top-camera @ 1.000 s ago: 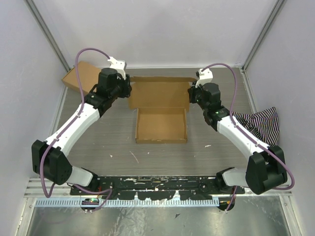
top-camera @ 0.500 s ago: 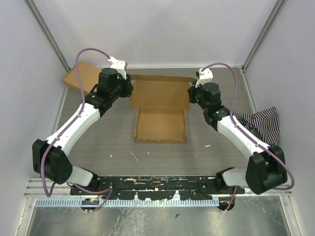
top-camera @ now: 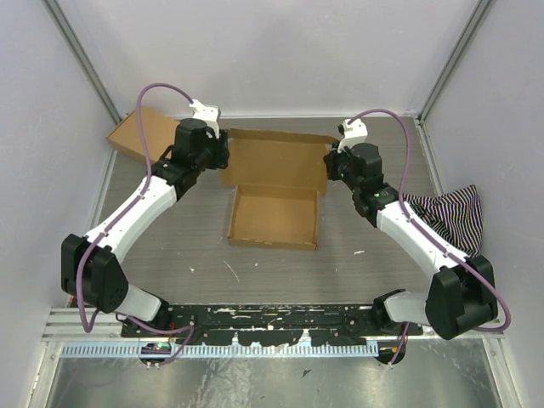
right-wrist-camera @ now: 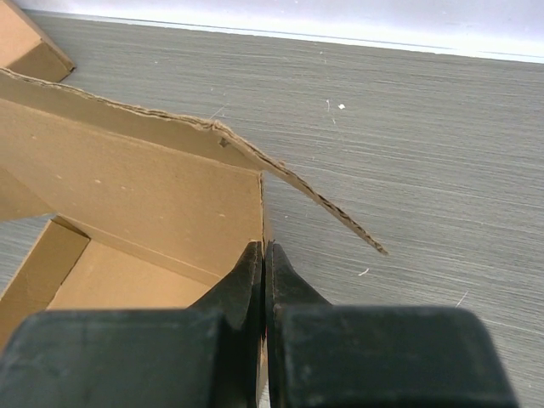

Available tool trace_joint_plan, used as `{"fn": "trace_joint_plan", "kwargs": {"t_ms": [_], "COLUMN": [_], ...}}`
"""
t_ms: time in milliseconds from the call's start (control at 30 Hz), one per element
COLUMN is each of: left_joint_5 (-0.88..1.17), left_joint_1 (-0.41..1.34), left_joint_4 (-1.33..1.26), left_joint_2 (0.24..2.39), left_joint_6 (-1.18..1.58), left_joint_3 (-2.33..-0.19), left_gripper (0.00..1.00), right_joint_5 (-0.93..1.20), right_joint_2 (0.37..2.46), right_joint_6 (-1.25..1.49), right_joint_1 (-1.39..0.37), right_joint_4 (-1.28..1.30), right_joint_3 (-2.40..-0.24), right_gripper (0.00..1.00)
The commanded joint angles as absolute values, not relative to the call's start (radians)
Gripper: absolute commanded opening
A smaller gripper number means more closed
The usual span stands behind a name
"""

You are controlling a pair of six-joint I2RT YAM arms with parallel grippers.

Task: Fold the paper box

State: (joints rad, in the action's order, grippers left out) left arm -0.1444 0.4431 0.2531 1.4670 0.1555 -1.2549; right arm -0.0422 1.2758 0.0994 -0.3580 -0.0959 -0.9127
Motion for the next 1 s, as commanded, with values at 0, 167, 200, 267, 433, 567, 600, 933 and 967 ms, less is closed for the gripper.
{"fn": "trace_joint_plan", "kwargs": {"t_ms": [0, 167, 200, 267, 433, 567, 600, 933, 967], "left_joint_5": [-0.124, -0.066, -0.058, -0.034, -0.019, -0.016, -0.01, 0.036, 0.04], "left_joint_1": [0.445, 0.445, 0.445, 0.445, 0.445, 0.445, 0.445, 0.445, 0.445], "left_joint_4": [0.222, 0.208, 0.201, 0.195, 0.222, 0.253, 0.26, 0.261, 0.249], "left_joint_2": [1.48, 1.457, 1.449, 1.439, 1.44, 1.455, 1.461, 1.449, 1.44], "left_joint_6": [0.141, 0.168, 0.173, 0.175, 0.186, 0.202, 0.207, 0.253, 0.257], "left_joint_3": [-1.271, -1.253, -1.245, -1.237, -1.232, -1.236, -1.239, -1.209, -1.198], "left_gripper": [0.52, 0.35, 0.32, 0.24, 0.1, 0.0, 0.0, 0.0, 0.0], "right_joint_5": [0.003, 0.01, 0.009, 0.007, 0.0, 0.011, 0.015, 0.036, 0.041], "right_joint_2": [1.253, 1.287, 1.292, 1.304, 1.327, 1.342, 1.346, 1.4, 1.404], "right_joint_6": [0.09, 0.096, 0.102, 0.108, 0.14, 0.164, 0.165, 0.191, 0.195], "right_joint_1": [-0.362, -0.362, -0.361, -0.361, -0.362, -0.361, -0.361, -0.362, -0.361], "right_joint_4": [-0.082, -0.01, 0.005, 0.041, 0.147, 0.233, 0.259, 0.406, 0.412], "right_joint_3": [-0.957, -1.004, -1.014, -1.039, -1.098, -1.138, -1.147, -1.227, -1.231], "right_gripper": [0.02, 0.02, 0.02, 0.02, 0.02, 0.02, 0.03, 0.06, 0.06]}}
